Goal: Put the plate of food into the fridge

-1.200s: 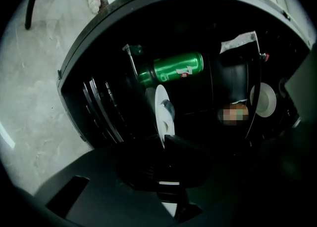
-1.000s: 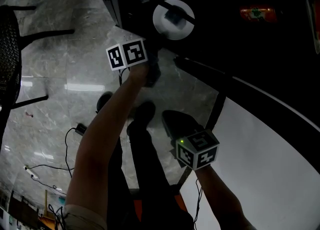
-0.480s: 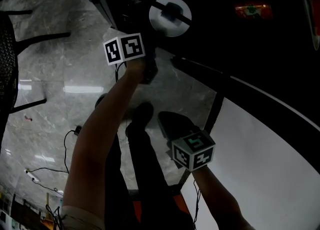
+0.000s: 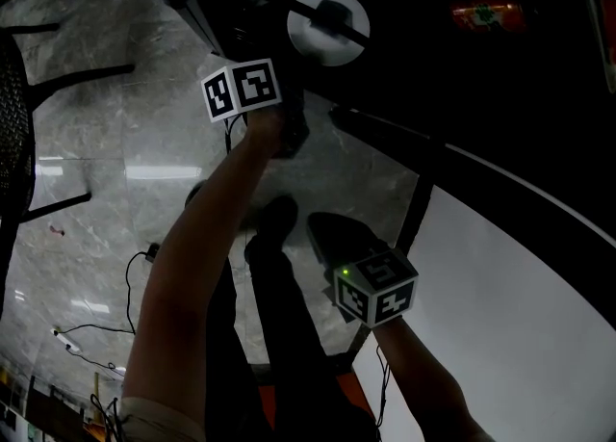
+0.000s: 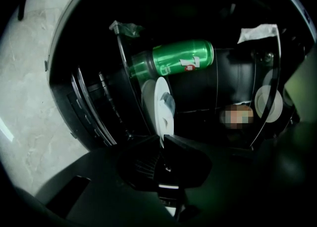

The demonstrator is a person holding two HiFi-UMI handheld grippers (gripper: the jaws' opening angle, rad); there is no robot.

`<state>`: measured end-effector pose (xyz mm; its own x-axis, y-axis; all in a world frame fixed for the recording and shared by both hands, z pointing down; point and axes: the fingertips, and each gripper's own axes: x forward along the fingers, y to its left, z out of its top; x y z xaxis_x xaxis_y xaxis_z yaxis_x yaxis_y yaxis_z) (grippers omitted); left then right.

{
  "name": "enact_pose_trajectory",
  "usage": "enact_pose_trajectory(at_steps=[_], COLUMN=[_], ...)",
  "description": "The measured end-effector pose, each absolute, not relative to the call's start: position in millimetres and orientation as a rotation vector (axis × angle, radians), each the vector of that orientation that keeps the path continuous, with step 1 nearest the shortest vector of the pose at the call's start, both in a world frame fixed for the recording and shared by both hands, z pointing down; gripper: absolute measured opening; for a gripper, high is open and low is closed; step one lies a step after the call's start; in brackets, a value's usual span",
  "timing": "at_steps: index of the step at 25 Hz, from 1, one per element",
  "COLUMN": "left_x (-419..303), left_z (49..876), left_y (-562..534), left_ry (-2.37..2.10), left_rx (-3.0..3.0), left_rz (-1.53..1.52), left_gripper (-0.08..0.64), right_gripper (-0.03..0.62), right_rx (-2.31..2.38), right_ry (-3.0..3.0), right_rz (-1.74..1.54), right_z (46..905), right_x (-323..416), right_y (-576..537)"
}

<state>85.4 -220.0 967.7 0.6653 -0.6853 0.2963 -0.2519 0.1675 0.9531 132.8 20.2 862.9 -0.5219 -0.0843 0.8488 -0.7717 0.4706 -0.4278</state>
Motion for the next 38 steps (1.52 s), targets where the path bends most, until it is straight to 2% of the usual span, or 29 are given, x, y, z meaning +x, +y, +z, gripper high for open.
enact_pose_trajectory(at_steps=[5, 8, 18, 19, 21, 22, 38], left_x=[87.1, 90.1, 75.2, 74.0, 67.7, 62.7, -42.4], left_z=[962.4, 955.4, 940.1, 938.9, 938.3, 937.2, 859.8], left_y=[-219.8, -218.3, -192.2, -186.4, -174.3, -169.1, -116.5], left_ry=[-0.843, -0.845, -0.855, -0.852, -0.859, -0.863, -0.929], left_rx=[1.439, 1.466, 1.516, 1.533, 1.565, 1.578, 1.711], left_rz=[-0.387, -0.383, -0.342, -0.303, -0.212, -0.176, -0.050], left_gripper=[0.042, 0.137, 0.141, 0.122, 0.021, 0.012, 0.011], right_gripper=[0.028, 0.028, 0.028, 0.028, 0.028, 0.028, 0.028], right_rx=[0.706, 0.703, 0.716, 0.714, 0.703, 0.696, 0.540], right_ry=[-1.927, -1.926, -1.925, -1.924, -1.924, -1.925, -1.981], right_rz=[1.091, 1.086, 1.098, 1.101, 1.114, 1.122, 1.085], right_z=[862.2, 862.0, 857.7, 856.0, 852.0, 849.5, 789.0], right_x=[127.7, 128.2, 125.7, 123.6, 117.3, 113.0, 22.3], right_y=[22.7, 24.2, 20.6, 19.9, 19.0, 18.5, 25.9])
